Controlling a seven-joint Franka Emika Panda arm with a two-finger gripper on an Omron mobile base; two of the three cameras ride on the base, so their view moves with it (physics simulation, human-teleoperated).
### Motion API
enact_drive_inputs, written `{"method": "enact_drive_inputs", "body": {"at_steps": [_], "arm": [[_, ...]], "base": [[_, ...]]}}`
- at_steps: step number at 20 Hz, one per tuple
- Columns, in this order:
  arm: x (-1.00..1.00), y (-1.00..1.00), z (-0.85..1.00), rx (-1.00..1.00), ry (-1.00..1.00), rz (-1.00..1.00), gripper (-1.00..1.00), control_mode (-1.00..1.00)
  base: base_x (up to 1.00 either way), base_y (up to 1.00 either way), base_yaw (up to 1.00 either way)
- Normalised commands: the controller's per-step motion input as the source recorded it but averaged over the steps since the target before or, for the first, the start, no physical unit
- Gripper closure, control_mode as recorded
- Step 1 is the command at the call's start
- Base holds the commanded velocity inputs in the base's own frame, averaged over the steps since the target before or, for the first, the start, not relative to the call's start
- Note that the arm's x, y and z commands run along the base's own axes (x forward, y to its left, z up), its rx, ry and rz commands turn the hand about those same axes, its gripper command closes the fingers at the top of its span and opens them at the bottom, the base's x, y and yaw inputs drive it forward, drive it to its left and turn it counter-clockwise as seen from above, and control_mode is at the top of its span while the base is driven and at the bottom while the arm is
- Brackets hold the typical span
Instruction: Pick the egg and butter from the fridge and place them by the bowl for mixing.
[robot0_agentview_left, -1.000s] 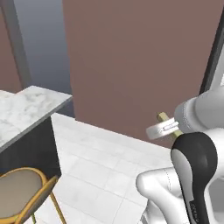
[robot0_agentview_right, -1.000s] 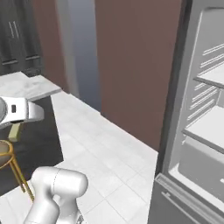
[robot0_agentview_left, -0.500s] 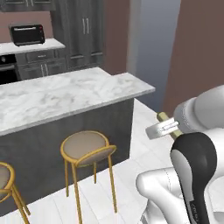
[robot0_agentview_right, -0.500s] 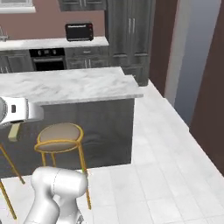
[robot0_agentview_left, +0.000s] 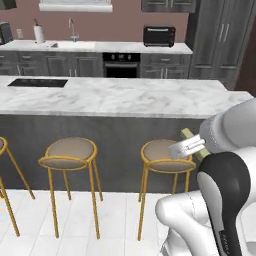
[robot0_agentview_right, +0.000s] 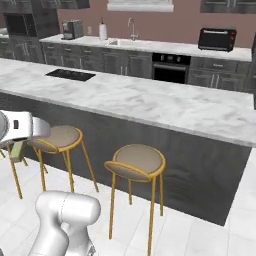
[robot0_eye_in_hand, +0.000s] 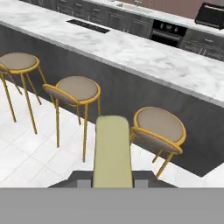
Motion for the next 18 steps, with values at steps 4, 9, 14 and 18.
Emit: {"method": "enact_drive_inputs", "body": {"at_steps": [4,9,14,18], "arm": [[0.0,0.0,0.0,0.0,0.0,0.0,1.0,1.0],[0.0,0.0,0.0,0.0,0.0,0.0,1.0,1.0],[0.0,0.0,0.0,0.0,0.0,0.0,1.0,1.0],[0.0,0.0,0.0,0.0,0.0,0.0,1.0,1.0]], "base": [[0.08,0.32,0.76],[0.37,0.33,0.68],[1.0,0.55,0.28],[1.0,0.67,0.14]]}}
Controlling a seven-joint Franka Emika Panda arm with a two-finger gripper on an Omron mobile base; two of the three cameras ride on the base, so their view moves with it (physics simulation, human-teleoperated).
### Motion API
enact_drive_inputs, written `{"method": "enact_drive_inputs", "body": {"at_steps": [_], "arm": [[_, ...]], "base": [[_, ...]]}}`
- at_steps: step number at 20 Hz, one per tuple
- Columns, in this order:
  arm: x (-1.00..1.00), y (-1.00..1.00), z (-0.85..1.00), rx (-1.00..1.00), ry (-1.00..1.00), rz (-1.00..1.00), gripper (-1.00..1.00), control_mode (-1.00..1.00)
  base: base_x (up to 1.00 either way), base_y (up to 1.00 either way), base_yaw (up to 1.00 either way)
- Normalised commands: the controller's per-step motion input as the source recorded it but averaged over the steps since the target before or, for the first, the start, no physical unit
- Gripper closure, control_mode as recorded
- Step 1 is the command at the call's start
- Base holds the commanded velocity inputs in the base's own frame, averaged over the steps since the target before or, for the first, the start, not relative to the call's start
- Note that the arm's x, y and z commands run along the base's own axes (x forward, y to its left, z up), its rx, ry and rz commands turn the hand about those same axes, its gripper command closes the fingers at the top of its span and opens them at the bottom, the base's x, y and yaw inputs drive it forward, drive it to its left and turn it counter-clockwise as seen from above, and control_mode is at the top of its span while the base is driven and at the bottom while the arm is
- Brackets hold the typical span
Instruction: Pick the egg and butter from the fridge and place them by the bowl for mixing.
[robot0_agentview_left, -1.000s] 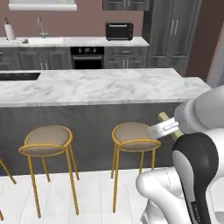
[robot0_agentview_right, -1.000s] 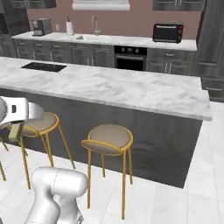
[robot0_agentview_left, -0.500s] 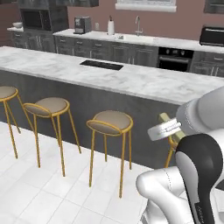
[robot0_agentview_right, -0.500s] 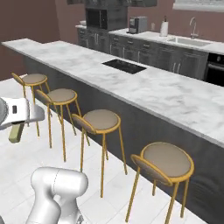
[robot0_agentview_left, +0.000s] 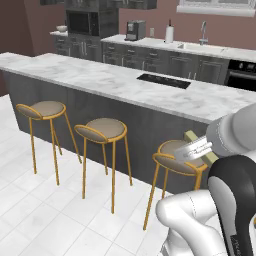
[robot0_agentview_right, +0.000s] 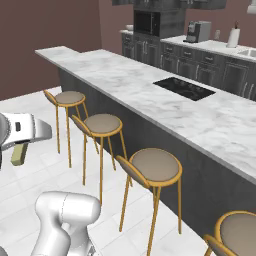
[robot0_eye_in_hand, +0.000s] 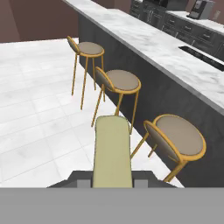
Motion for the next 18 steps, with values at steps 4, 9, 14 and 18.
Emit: {"method": "enact_drive_inputs", "body": {"at_steps": [4,9,14,18], "arm": [[0.0,0.0,0.0,0.0,0.0,0.0,1.0,1.0],[0.0,0.0,0.0,0.0,0.0,0.0,1.0,1.0],[0.0,0.0,0.0,0.0,0.0,0.0,1.0,1.0],[0.0,0.0,0.0,0.0,0.0,0.0,1.0,1.0]], "base": [[1.0,0.66,0.12],[1.0,0.61,0.16],[1.0,0.56,0.22],[0.41,0.23,0.64]]}}
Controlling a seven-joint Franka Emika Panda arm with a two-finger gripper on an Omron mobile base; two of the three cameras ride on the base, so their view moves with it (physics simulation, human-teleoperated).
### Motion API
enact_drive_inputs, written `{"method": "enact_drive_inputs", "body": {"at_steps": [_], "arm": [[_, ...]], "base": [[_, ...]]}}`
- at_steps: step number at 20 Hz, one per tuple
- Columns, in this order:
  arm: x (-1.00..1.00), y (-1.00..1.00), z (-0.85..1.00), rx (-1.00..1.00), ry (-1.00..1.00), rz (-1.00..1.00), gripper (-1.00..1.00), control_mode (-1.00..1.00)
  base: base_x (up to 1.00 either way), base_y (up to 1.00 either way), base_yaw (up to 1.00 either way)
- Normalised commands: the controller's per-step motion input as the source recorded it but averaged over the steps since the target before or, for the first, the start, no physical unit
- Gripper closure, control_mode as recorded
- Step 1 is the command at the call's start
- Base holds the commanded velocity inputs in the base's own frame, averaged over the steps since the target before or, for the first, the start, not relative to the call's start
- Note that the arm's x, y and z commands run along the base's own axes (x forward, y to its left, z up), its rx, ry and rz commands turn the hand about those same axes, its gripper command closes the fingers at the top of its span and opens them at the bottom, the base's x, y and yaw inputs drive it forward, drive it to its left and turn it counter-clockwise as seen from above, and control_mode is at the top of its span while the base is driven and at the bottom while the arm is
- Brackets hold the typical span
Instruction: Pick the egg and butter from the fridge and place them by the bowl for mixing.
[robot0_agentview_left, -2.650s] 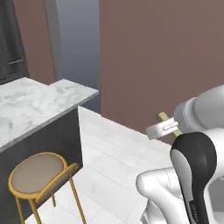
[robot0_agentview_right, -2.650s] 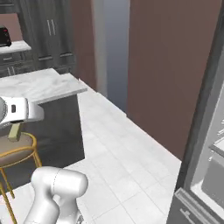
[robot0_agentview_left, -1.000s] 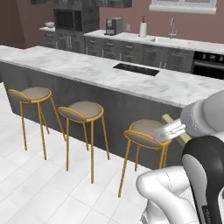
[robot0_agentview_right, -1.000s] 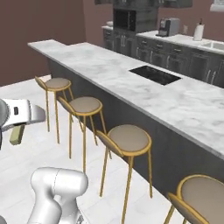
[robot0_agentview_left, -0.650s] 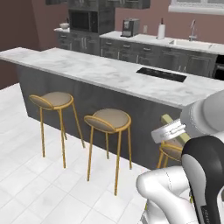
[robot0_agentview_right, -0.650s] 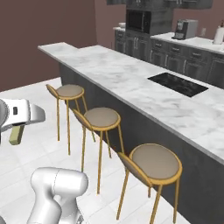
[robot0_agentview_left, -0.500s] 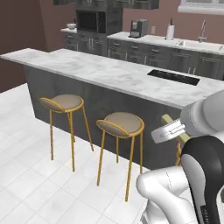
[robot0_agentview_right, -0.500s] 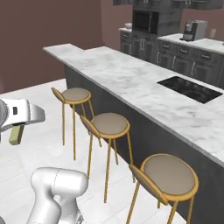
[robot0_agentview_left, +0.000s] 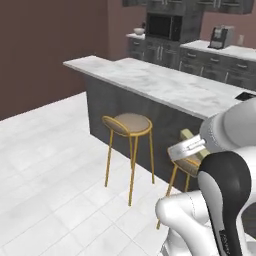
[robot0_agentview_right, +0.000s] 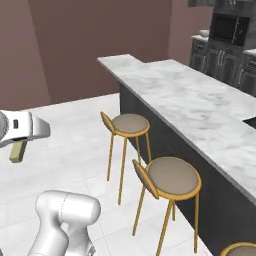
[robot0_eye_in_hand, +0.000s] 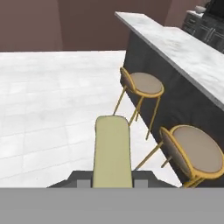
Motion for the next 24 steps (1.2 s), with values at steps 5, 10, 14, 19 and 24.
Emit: {"method": "enact_drive_inputs", "body": {"at_steps": [5,10,14,19,24], "arm": [[0.0,0.0,0.0,0.0,0.0,0.0,1.0,1.0],[0.0,0.0,0.0,0.0,0.0,0.0,1.0,1.0],[0.0,0.0,0.0,0.0,0.0,0.0,1.0,1.0],[0.0,0.0,0.0,0.0,0.0,0.0,1.0,1.0],[0.0,0.0,0.0,0.0,0.0,0.0,1.0,1.0]], "base": [[0.2,0.11,0.73],[0.96,0.02,0.43],[1.0,-0.21,-0.02],[1.0,-0.31,-0.1],[1.0,-0.19,-0.16]]}}
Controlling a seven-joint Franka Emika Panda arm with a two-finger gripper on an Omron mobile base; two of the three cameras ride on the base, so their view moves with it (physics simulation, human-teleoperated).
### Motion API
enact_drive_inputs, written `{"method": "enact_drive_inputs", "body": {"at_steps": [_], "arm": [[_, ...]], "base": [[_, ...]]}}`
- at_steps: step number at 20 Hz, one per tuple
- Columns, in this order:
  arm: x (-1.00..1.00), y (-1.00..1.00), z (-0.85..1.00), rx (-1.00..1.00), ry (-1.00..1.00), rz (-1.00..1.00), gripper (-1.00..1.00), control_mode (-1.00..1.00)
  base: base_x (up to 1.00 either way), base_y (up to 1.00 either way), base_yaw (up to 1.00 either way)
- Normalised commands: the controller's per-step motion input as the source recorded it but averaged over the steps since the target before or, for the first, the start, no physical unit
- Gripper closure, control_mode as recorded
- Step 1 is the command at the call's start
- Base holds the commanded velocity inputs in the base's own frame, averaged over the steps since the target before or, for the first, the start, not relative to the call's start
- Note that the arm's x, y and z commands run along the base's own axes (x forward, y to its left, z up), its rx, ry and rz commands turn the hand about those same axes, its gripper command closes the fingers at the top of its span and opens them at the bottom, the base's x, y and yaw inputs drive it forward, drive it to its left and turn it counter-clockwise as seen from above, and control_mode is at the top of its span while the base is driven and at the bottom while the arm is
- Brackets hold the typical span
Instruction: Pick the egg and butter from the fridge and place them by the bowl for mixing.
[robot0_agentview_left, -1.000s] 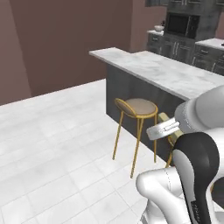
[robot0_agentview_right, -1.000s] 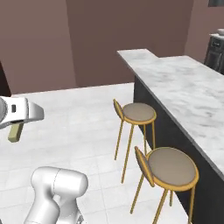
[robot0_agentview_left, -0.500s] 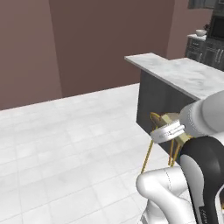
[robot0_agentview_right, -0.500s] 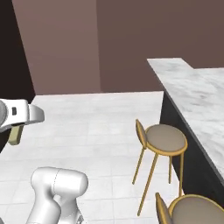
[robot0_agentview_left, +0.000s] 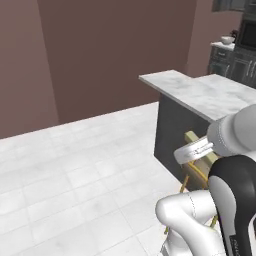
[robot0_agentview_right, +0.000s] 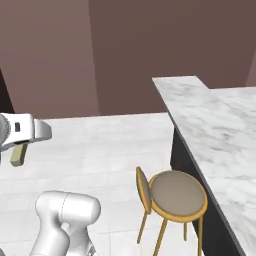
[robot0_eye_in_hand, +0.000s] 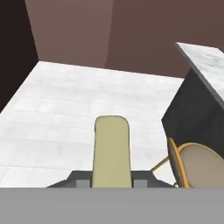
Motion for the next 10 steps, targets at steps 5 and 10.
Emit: {"method": "enact_drive_inputs", "body": {"at_steps": [5,10], "arm": [[0.0,0.0,0.0,0.0,0.0,0.0,1.0,1.0],[0.0,0.0,0.0,0.0,0.0,0.0,1.0,1.0]], "base": [[1.0,0.04,-0.11],[1.0,0.01,0.0]]}}
